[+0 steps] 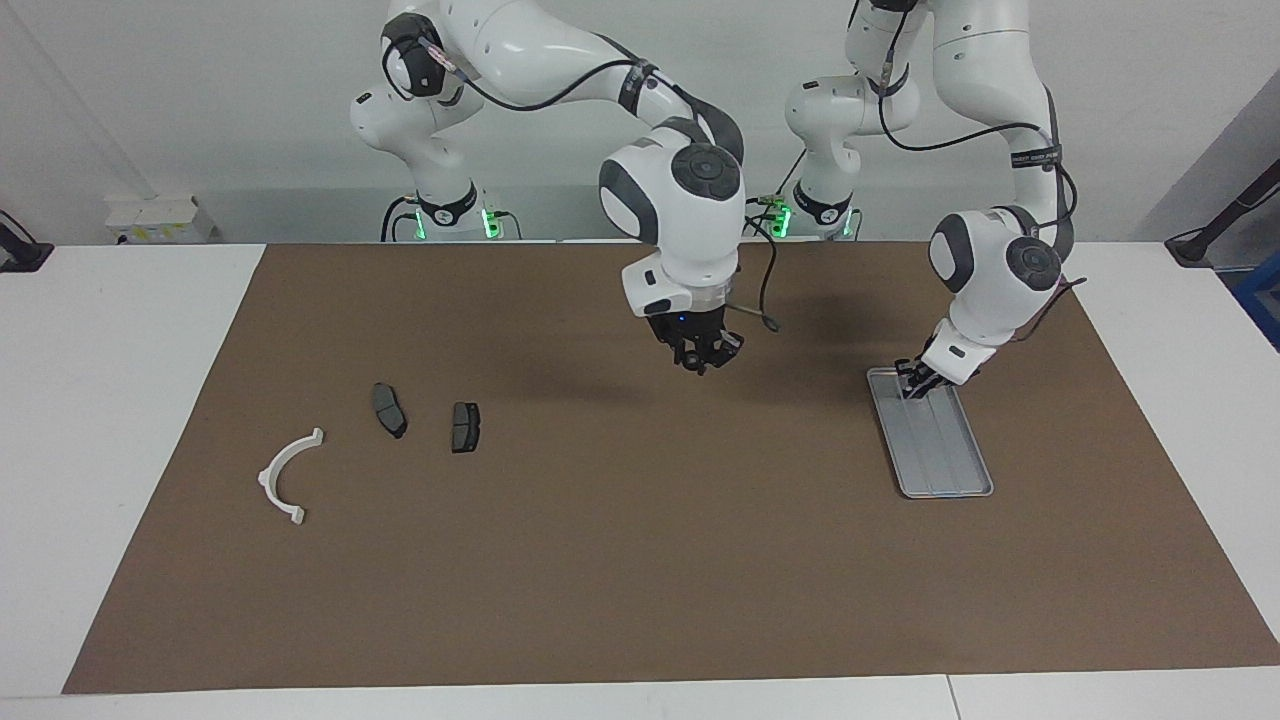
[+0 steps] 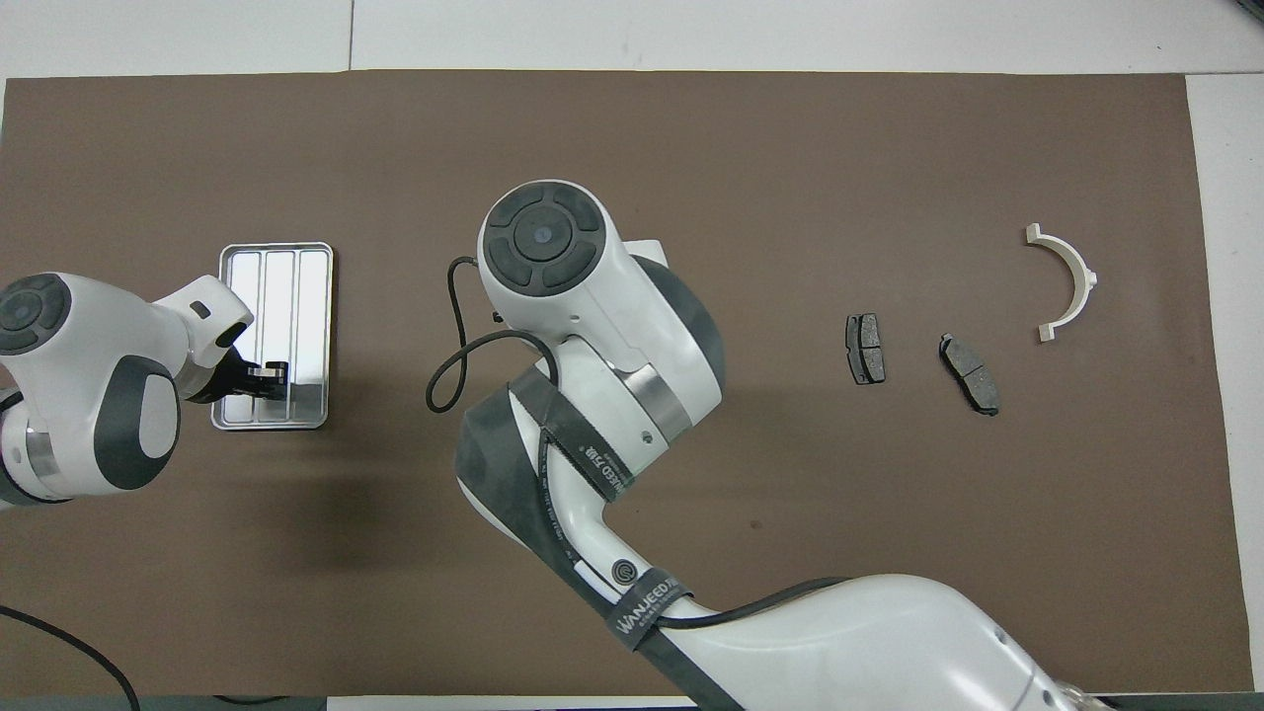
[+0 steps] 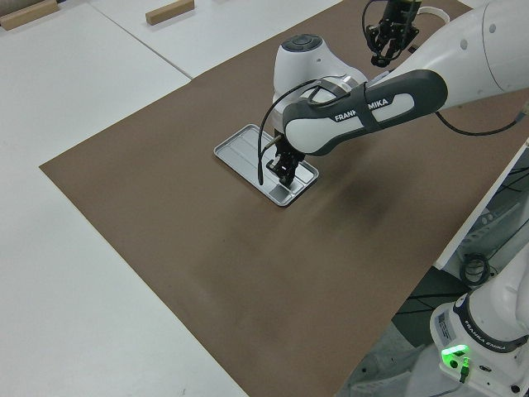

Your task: Pick bearing gear from pile to tray

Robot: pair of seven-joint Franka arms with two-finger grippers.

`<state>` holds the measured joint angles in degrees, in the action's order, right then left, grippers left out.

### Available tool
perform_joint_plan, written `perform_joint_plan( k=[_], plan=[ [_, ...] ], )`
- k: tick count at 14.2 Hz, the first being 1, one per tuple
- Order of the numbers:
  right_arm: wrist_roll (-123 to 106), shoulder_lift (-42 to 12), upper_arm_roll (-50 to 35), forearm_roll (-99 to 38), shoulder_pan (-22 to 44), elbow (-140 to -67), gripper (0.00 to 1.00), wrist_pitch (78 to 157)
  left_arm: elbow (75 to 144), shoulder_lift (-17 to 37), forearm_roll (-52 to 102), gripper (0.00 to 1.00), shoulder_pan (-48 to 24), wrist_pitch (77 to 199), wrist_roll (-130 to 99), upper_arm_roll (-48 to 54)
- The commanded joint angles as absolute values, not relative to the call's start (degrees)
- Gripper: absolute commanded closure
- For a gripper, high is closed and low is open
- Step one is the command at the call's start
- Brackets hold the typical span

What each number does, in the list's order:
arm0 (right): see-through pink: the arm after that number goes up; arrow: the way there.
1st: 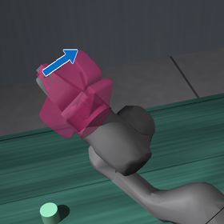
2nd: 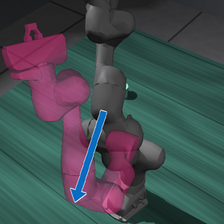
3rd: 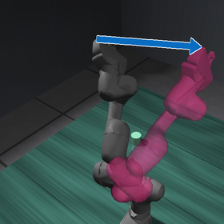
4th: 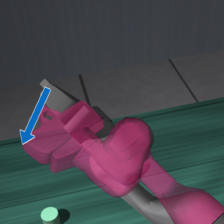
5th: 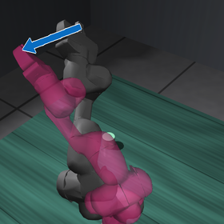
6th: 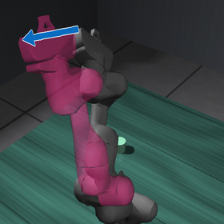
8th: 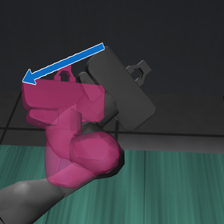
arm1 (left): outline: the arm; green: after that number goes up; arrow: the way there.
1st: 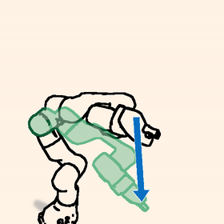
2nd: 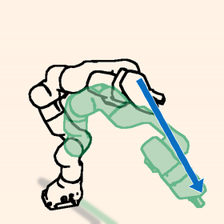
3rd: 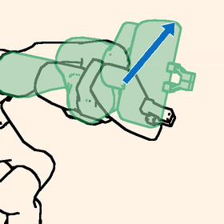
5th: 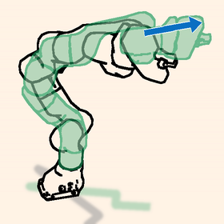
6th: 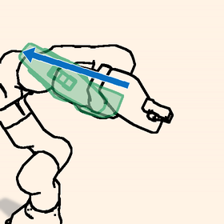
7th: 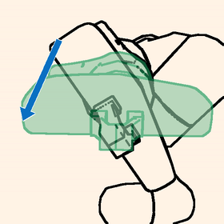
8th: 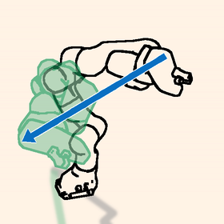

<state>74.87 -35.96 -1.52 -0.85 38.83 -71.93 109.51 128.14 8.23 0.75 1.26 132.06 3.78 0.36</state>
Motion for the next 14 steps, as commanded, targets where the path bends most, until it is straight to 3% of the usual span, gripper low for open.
perform_joint_plan(
  k=[1,3,4,9,10,11,14],
  plan=[
    [76.7,-38.1,-1.1,0.3,39.1,-75.4,1.00,116.7,129.7,7.8,0.3,0.56,2.0,134.2,3.8,0.9],
    [76.6,-38.1,-1.1,1.6,39.1,-81.3,1.00,124.1,129.6,7.7,0.3,0.19,2.0,133.9,3.8,0.9],
    [76.7,-38.1,-1.1,1.8,39.3,-83.3,1.00,126.4,128.9,7.8,0.4,0.09,1.8,133.2,3.6,0.9],
    [76.8,-38.1,-1.1,1.9,39.4,-85.1,1.00,128.1,121.7,7.8,0.4,0.00,-0.3,126.1,-4.0,1.1],
    [76.8,-38.1,-1.1,2.1,39.3,-84.6,0.68,127.2,120.8,7.8,0.4,0.00,-0.4,125.2,-4.7,1.1],
    [76.8,-38.1,-1.1,2.8,39.3,-84.2,0.01,125.3,120.3,7.8,0.4,0.00,-0.5,124.5,-5.4,1.3],
    [76.2,-38.2,-1.1,3.2,37.7,-78.7,0.00,116.3,119.5,7.6,0.4,0.00,-2.0,123.0,-6.8,1.3]
  ],
)
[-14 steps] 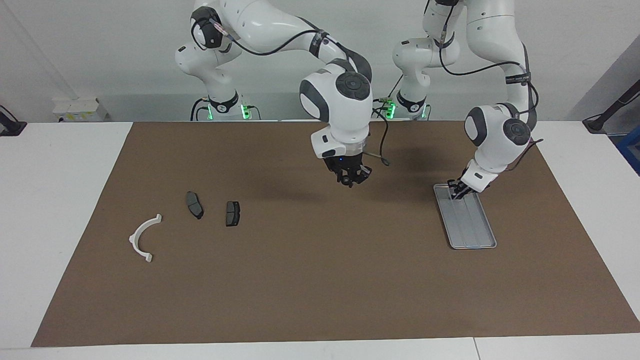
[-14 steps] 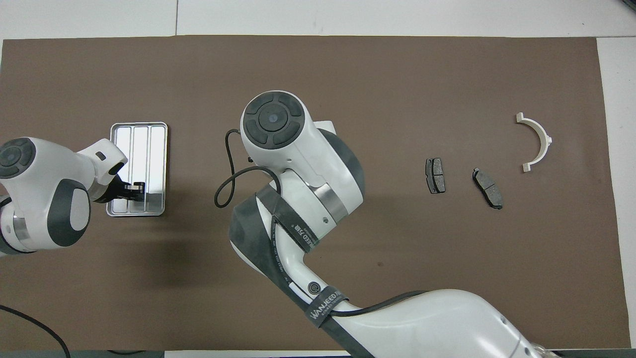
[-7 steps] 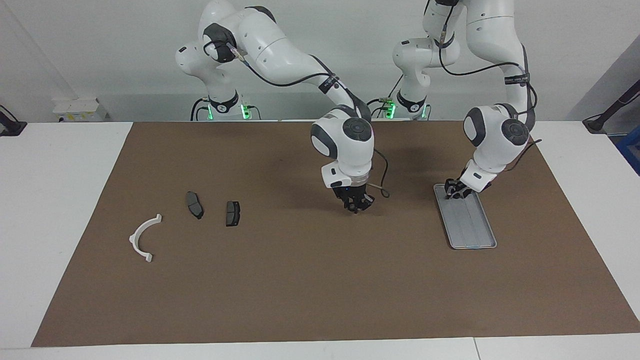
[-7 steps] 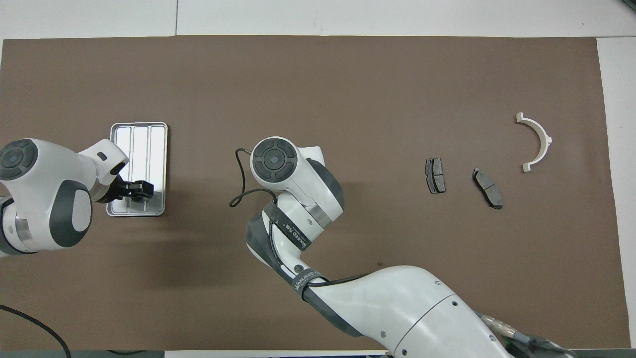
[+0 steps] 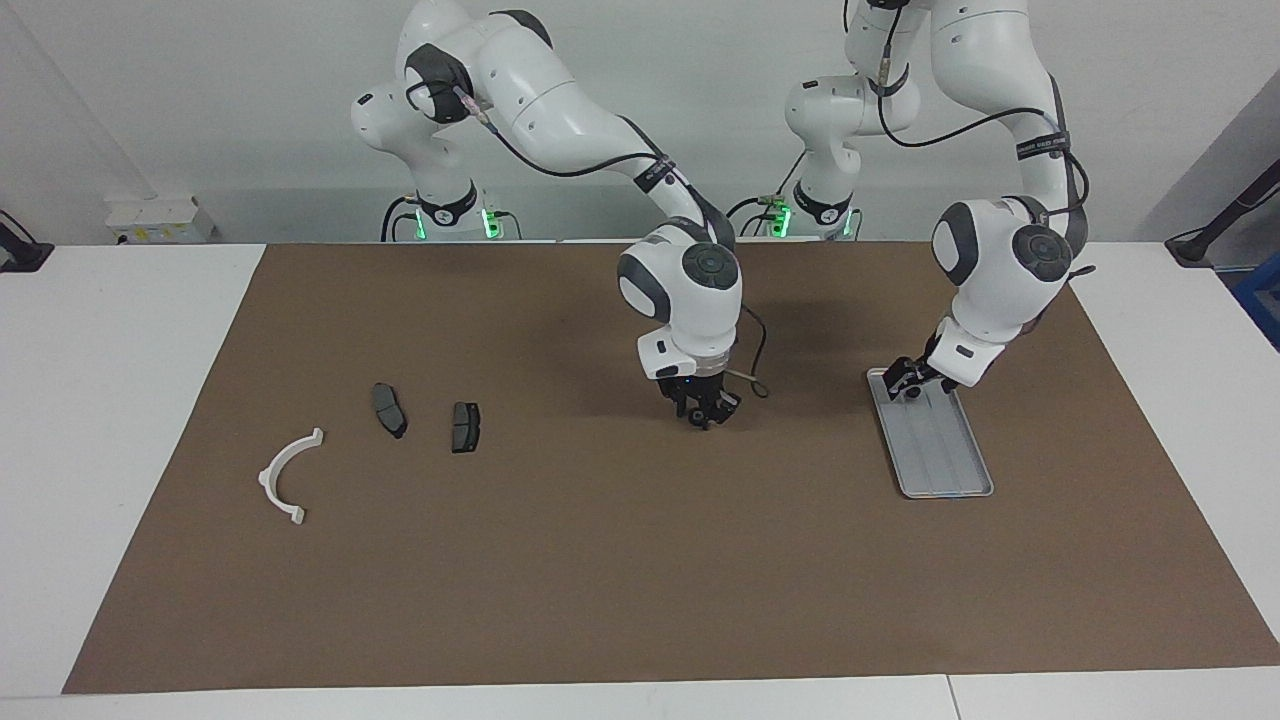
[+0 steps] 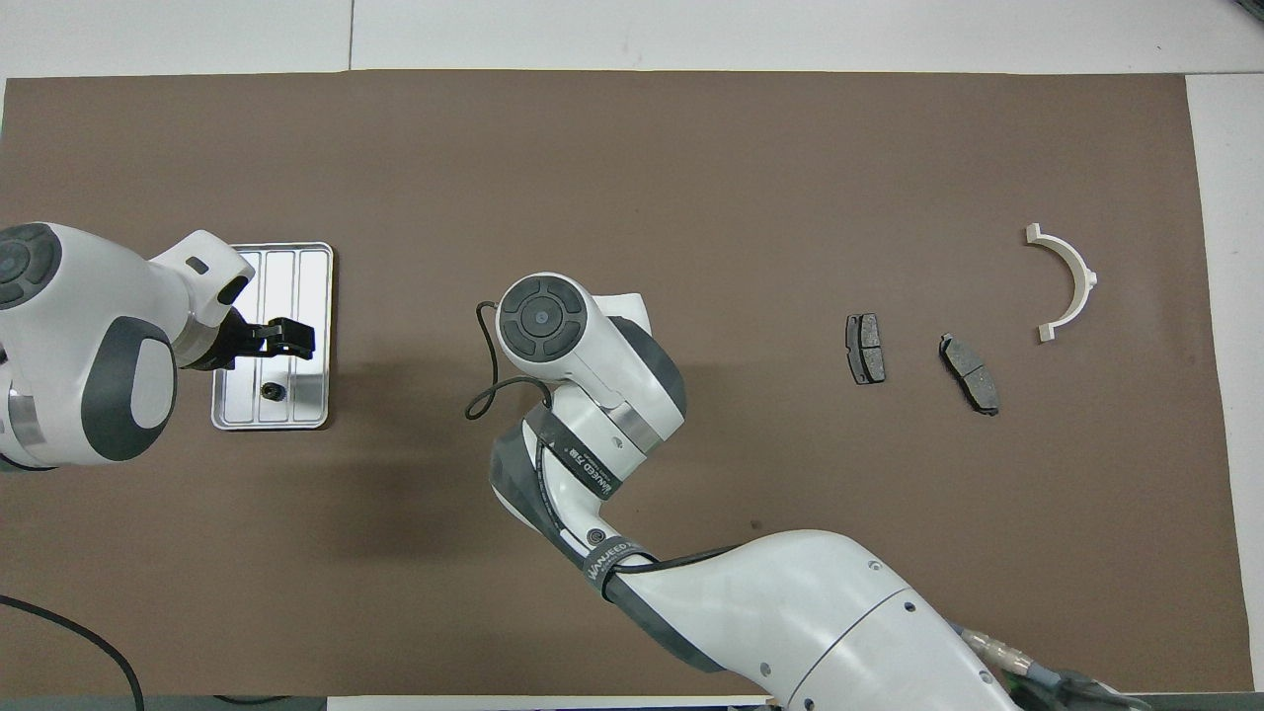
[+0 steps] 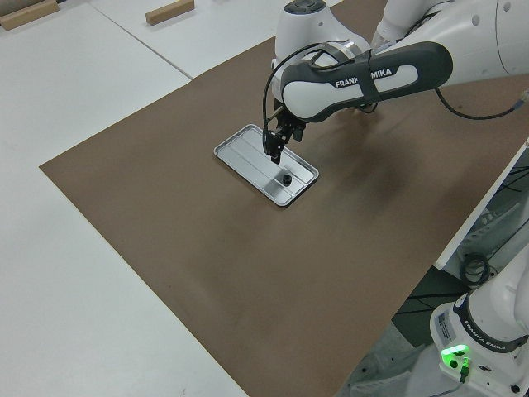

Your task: Pick bearing gear from pile to tray

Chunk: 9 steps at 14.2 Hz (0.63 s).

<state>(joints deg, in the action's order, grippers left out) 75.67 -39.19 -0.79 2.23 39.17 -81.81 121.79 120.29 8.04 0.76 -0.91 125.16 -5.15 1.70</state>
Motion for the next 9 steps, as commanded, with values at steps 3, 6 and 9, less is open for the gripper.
perform_joint_plan(
  k=[3,6,9],
  plan=[
    [71.8,-37.3,-1.1,2.6,34.0,-72.0,0.00,109.2,117.5,7.8,0.4,0.00,-5.0,121.7,-12.4,1.4],
    [59.9,-33.1,-1.1,-0.7,29.0,-72.1,0.00,108.5,117.0,8.0,0.4,0.00,-10.1,122.6,-25.1,1.3],
    [44.1,-30.4,-1.1,-1.1,22.9,-72.4,0.00,105.2,113.6,10.0,0.4,0.00,-17.7,123.7,-39.9,1.3]
  ],
)
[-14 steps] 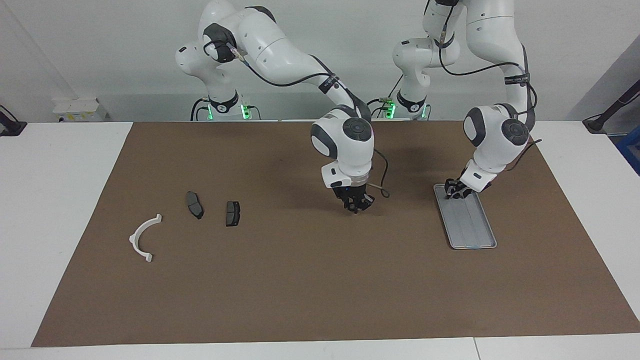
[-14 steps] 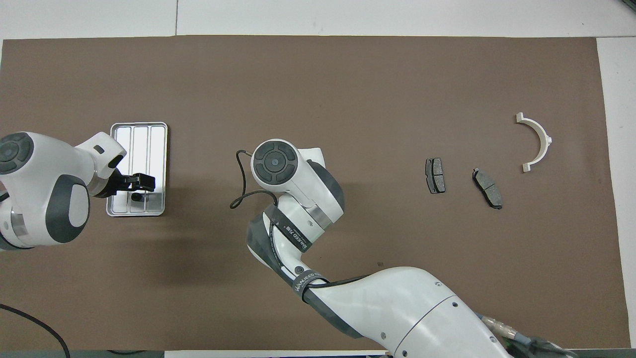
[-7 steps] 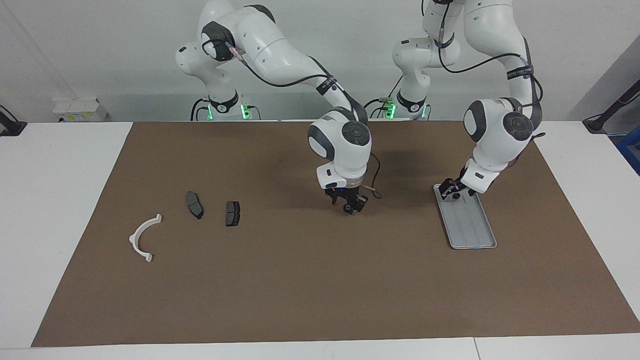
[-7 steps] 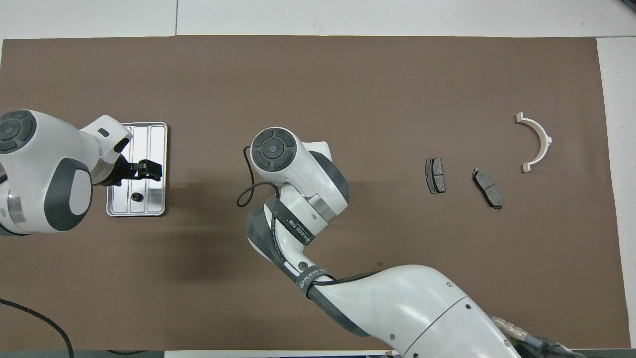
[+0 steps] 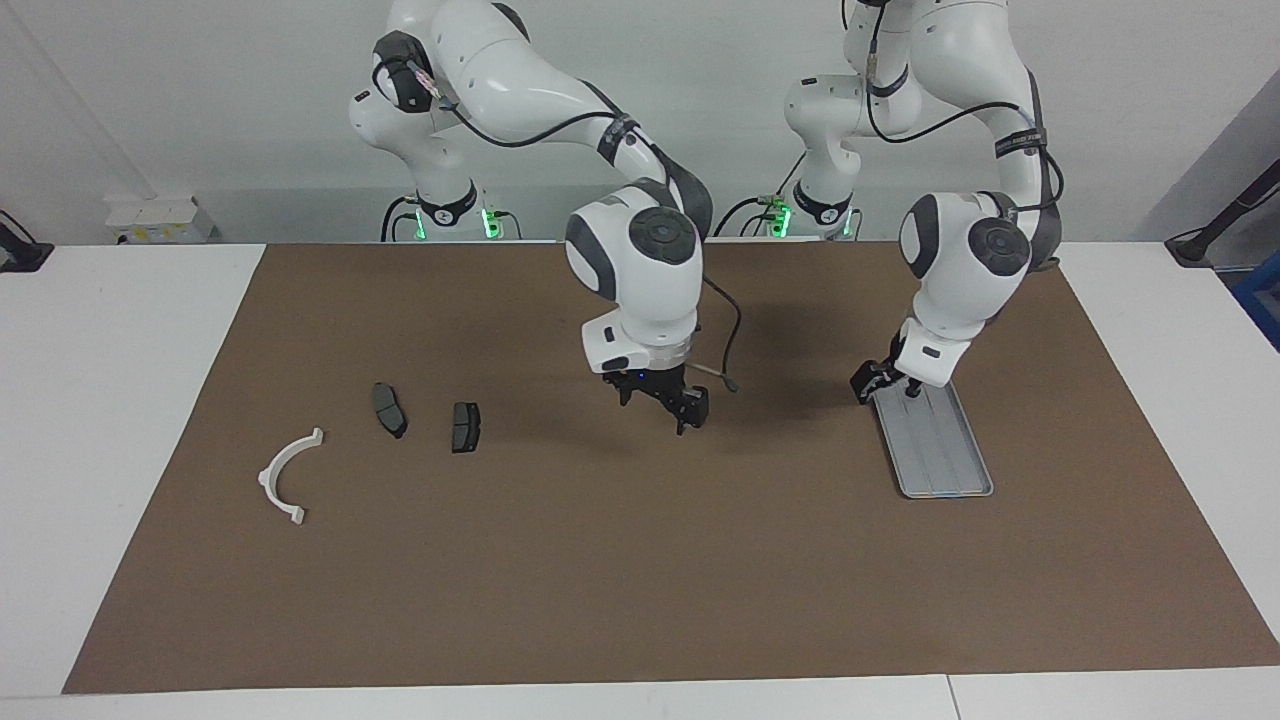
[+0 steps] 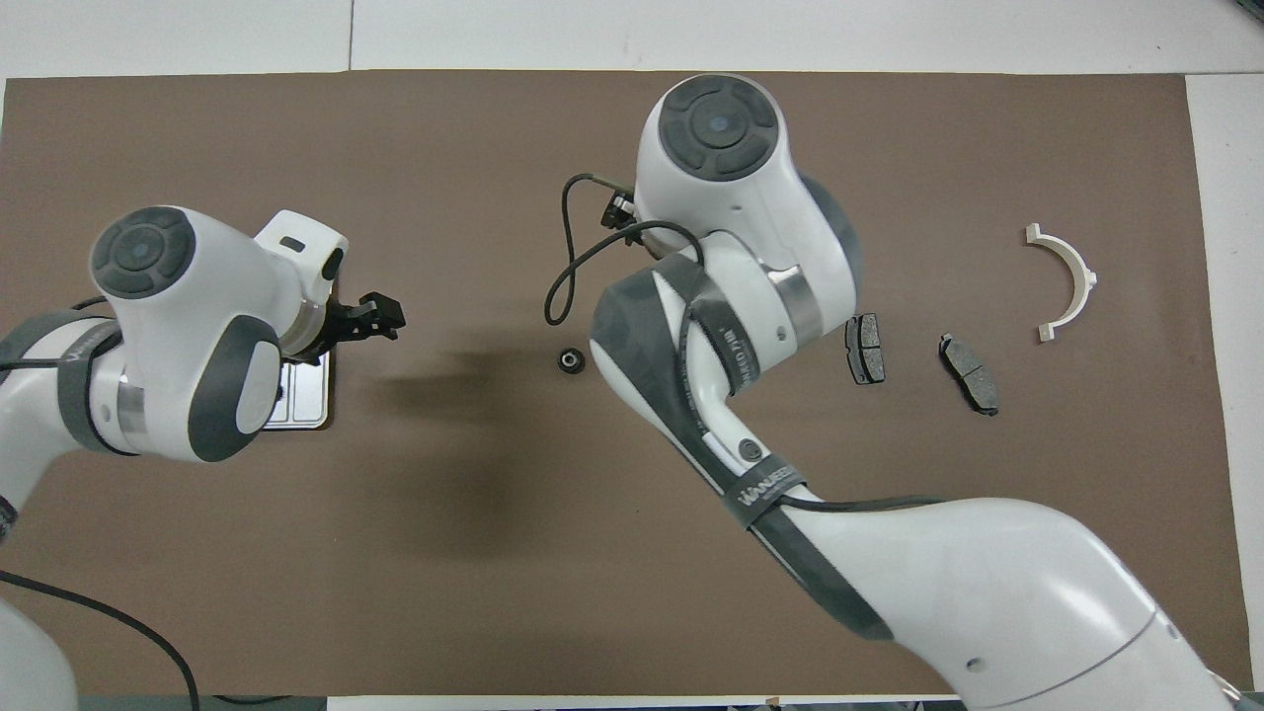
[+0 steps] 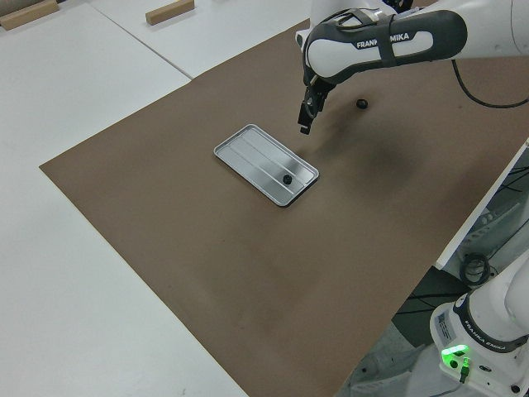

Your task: Pick bearing gear from pile to tray

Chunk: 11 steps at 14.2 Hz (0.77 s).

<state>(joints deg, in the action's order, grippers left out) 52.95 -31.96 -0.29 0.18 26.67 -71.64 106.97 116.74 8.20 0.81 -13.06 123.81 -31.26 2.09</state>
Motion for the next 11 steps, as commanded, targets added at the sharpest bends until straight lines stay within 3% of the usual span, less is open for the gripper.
perform_joint_plan(
  k=[1,5,9,11],
  plan=[
    [40.1,-30.1,-1.1,-1.1,21.0,-72.4,0.00,104.4,111.4,11.3,0.4,0.00,-20.5,123.5,-44.3,1.2],
    [30.0,-29.0,-1.1,-1.1,15.0,-72.6,0.00,101.7,102.4,21.9,0.4,0.00,-30.9,125.0,-61.0,1.1],
    [21.3,-28.3,-1.1,-1.1,9.9,-73.5,0.00,101.7,104.9,23.0,0.2,0.00,-32.3,129.8,-61.9,1.2],
    [9.8,-24.5,-1.1,-1.1,6.1,-78.0,0.00,102.6,106.2,23.0,0.2,0.00,-32.4,131.0,-61.9,1.3]
  ],
)
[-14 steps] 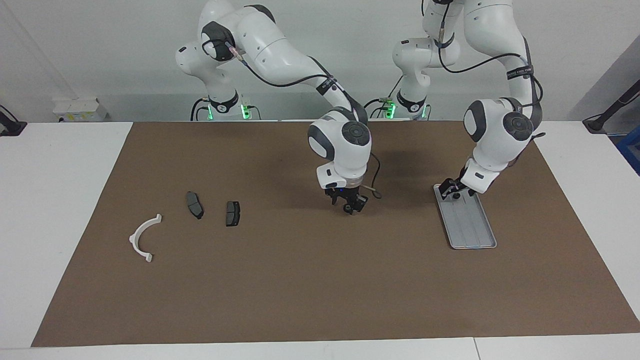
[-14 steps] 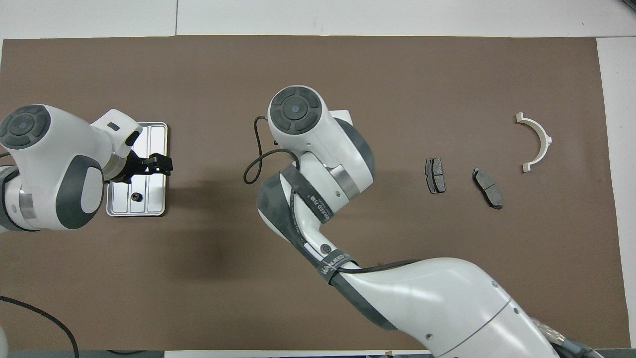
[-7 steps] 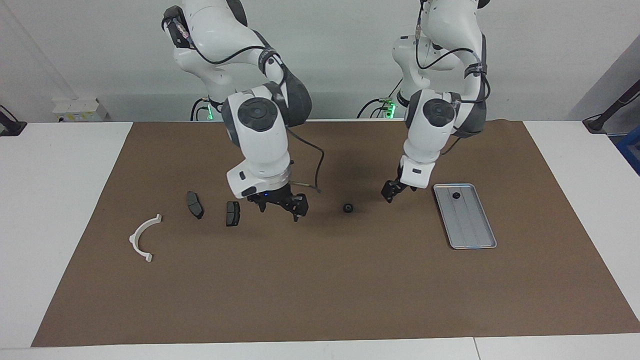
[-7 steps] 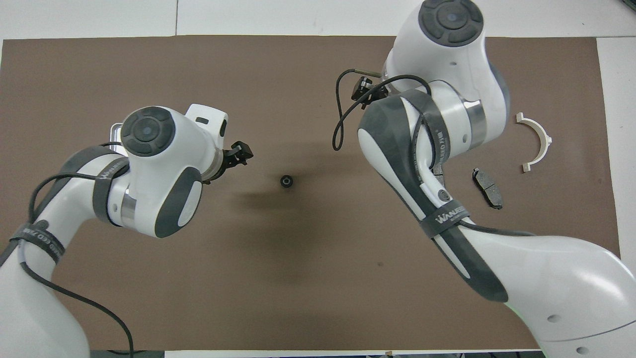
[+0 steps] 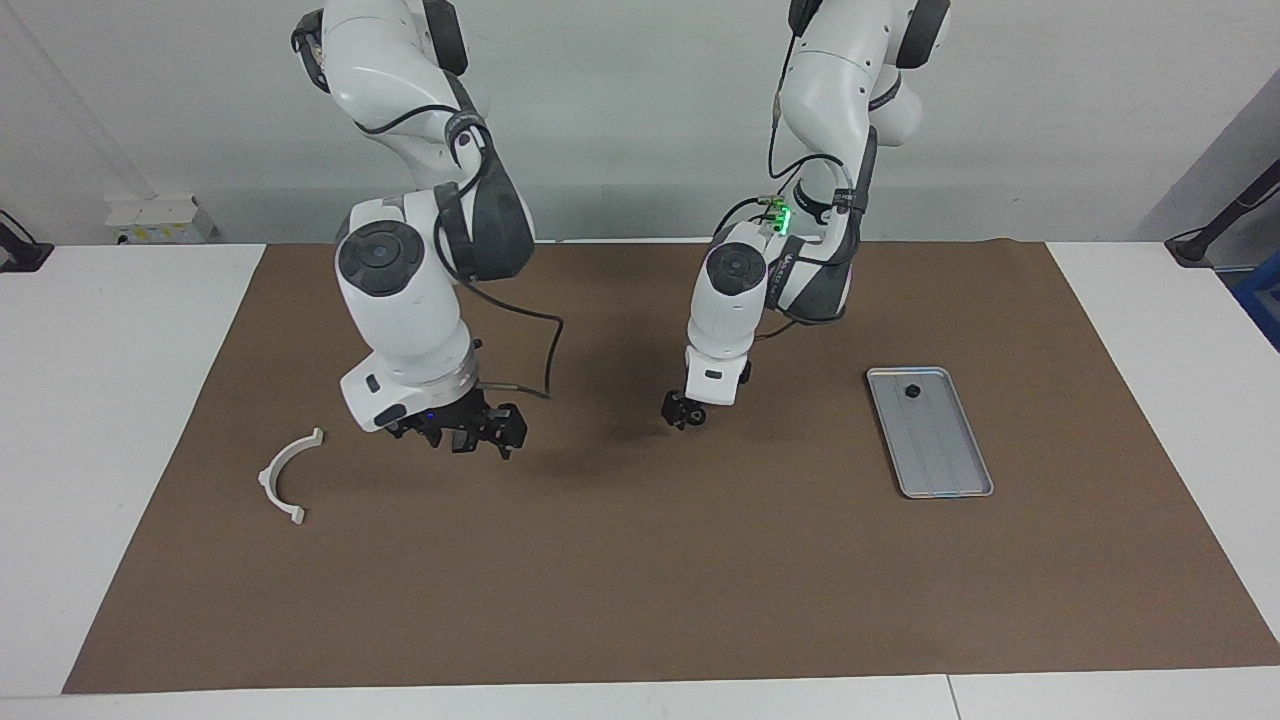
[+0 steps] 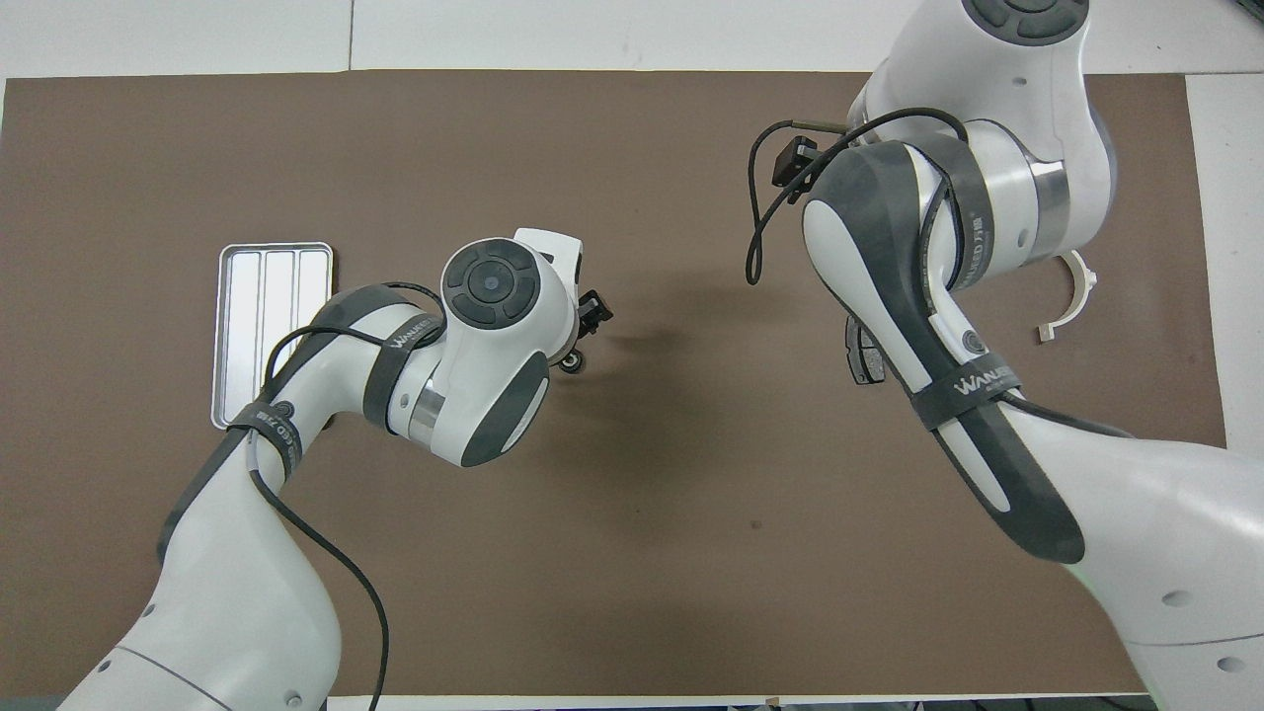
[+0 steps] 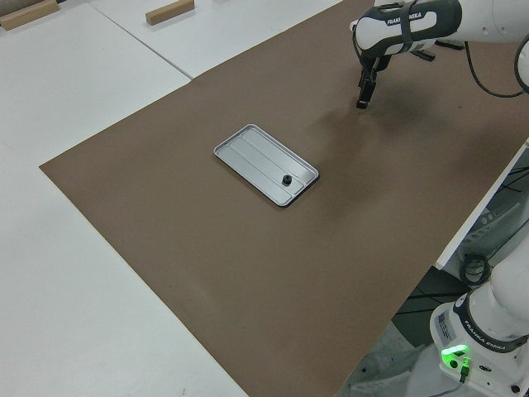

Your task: Pick bearing gear from pile to tray

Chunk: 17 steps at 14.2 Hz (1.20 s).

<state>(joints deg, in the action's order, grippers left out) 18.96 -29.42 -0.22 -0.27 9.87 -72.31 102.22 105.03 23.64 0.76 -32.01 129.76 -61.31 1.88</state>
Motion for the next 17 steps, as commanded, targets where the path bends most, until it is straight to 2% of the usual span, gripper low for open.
perform_joint_plan(
  k=[1,5,7,14,16,17],
  plan=[
    [5.6,-22.2,-1.1,-1.1,4.9,-80.5,0.00,103.0,107.0,22.9,0.2,0.02,-32.5,131.4,-61.9,1.2],
    [2.7,-9.0,-1.0,-1.0,2.6,-91.8,0.00,104.0,108.1,23.0,0.2,0.14,-32.9,133.7,-61.9,1.2],
    [2.7,-3.5,-1.0,-1.1,2.1,-95.3,0.00,101.8,108.2,23.0,0.3,0.20,-33.6,133.3,-62.0,1.2],
    [2.5,3.3,-1.0,-1.1,1.0,-95.9,0.00,96.4,108.3,23.4,0.3,0.28,-33.9,133.3,-62.8,1.2],
    [2.5,3.8,-1.0,-1.1,0.4,-95.9,0.00,96.2,108.3,23.4,0.3,0.35,-33.9,133.3,-62.8,1.2],
    [2.5,3.9,-1.1,-1.0,0.2,-95.6,0.00,96.3,108.3,23.4,0.3,0.43,-33.9,133.3,-62.8,1.2]
  ],
)
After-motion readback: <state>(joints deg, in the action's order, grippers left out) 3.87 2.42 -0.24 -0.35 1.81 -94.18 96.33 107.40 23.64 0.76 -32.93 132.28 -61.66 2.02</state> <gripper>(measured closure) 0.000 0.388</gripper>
